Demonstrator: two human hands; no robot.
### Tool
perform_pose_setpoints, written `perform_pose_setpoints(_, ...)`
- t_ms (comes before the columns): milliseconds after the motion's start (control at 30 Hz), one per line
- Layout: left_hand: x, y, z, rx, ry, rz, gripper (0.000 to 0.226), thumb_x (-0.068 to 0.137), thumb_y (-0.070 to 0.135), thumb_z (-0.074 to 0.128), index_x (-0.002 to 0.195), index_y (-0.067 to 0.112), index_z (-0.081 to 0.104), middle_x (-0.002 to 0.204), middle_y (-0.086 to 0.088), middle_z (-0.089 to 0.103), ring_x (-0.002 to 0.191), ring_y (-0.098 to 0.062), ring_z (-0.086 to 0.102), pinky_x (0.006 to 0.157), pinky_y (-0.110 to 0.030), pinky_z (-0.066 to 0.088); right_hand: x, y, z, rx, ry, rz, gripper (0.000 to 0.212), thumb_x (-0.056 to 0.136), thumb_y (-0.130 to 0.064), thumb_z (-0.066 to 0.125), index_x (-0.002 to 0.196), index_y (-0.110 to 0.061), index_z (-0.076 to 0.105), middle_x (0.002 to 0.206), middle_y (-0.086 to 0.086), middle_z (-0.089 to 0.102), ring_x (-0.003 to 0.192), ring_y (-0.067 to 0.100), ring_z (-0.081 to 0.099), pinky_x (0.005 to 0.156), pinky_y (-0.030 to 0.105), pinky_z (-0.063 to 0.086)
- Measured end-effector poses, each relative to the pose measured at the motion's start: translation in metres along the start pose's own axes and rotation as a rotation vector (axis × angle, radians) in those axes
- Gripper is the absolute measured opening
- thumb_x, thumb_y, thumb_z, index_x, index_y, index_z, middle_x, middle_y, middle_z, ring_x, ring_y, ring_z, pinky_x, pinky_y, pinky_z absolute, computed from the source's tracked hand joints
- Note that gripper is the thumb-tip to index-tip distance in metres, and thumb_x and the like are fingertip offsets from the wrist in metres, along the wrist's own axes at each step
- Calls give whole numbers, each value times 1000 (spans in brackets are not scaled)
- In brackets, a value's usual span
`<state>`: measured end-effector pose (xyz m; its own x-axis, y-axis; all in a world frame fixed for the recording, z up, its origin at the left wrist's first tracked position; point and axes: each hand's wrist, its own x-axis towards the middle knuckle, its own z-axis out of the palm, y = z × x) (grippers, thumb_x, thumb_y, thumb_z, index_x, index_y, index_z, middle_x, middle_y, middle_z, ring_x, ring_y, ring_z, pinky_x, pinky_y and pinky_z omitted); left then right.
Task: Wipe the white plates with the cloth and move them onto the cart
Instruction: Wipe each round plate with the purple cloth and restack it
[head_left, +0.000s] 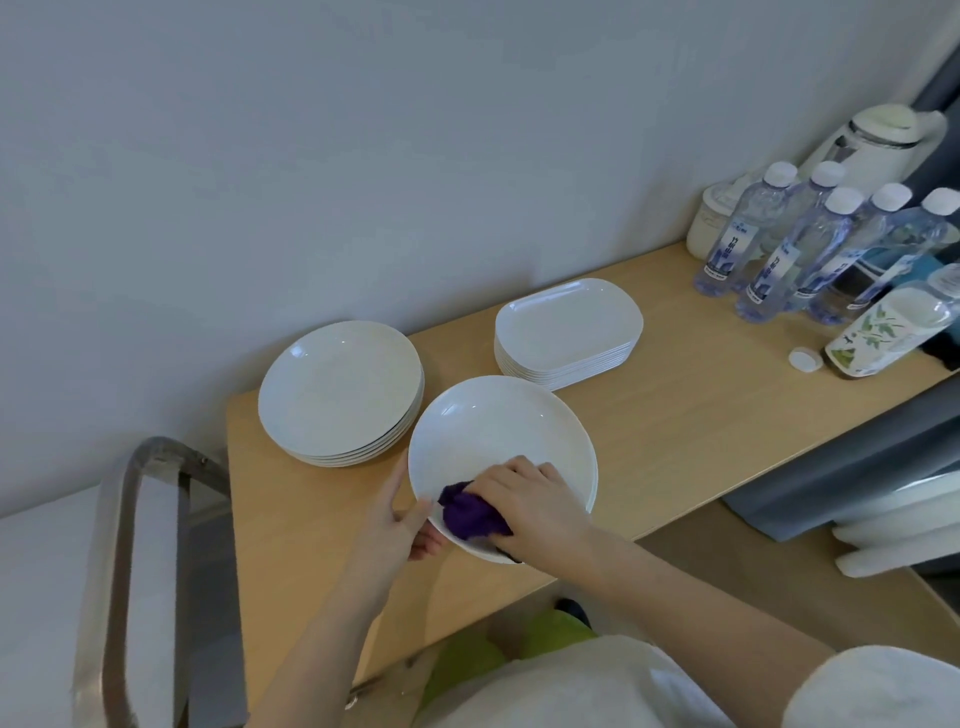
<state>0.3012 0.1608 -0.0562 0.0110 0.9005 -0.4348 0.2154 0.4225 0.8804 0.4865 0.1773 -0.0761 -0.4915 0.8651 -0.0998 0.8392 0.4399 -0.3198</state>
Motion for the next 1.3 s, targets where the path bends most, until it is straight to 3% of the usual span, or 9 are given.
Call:
perform_pose_setpoints(300,5,-1,6,58,66,-38,57,97,17,52,145,37,29,58,-7,67,48,-14,62,48,-20,51,6,56,-27,-353,94,128,40,89,-20,53,129,-26,49,129,-7,52,116,26,47,90,37,36)
perform_pose_setpoints(400,6,0,5,95,66,-46,54,97,15,49,144,36,31,59,-8,67,48,-16,62,47,-21,51,20,70,-44,-301,165,272,48,84,-21,56,131,-27,47,129,-7,51,115,26,42,87,36,33)
perform_pose_setpoints(567,9,-1,8,137,136,-60,41,98,17,46,138,29,41,55,-8,66,43,-16,59,45,-24,49,-3,99,-58,-31,444,526,46,78,-20,67,123,-24,57,119,-1,60,108,31,47,84,41,34)
perform_pose_setpoints(867,17,5,8,267,159,14,45,98,17,42,139,35,39,53,-1,64,44,-16,61,42,-18,45,-28,132,-20,98,155,737,44,88,-11,48,130,-24,52,128,3,54,118,28,37,94,41,33)
perform_pose_setpoints(1000,22,6,1,335,154,-12,41,98,21,43,138,32,42,59,-1,66,48,-14,64,45,-17,45,-26,118,-22,63,191,660,51,90,-24,57,138,-15,46,138,7,45,129,30,29,108,41,26)
perform_pose_setpoints(1067,26,5,1,362,170,-13,37,99,22,40,135,32,45,58,-2,64,47,-13,62,46,-19,44,-27,100,-20,75,285,530,50,90,-26,60,135,-8,48,136,10,44,128,32,33,108,40,28)
perform_pose_setpoints(1133,28,4,3,395,145,-9,34,101,21,34,130,33,45,56,-4,61,45,-15,60,48,-23,44,-27,79,-18,250,283,453,48,92,-23,57,136,-7,45,136,10,42,127,29,35,104,36,30)
perform_pose_setpoints(1200,31,3,3,438,120,-11,32,101,20,30,125,37,43,54,-5,59,43,-15,58,48,-25,44,-23,66,-16,471,224,476,50,96,-20,51,142,-10,34,137,8,40,126,24,36,103,32,33)
perform_pose_setpoints(1300,35,3,3,496,119,-28,31,100,19,28,113,44,41,49,-3,58,38,-13,56,46,-25,46,-16,62,-15,486,175,531,58,97,-11,47,148,-9,19,142,7,36,130,21,34,108,31,32)
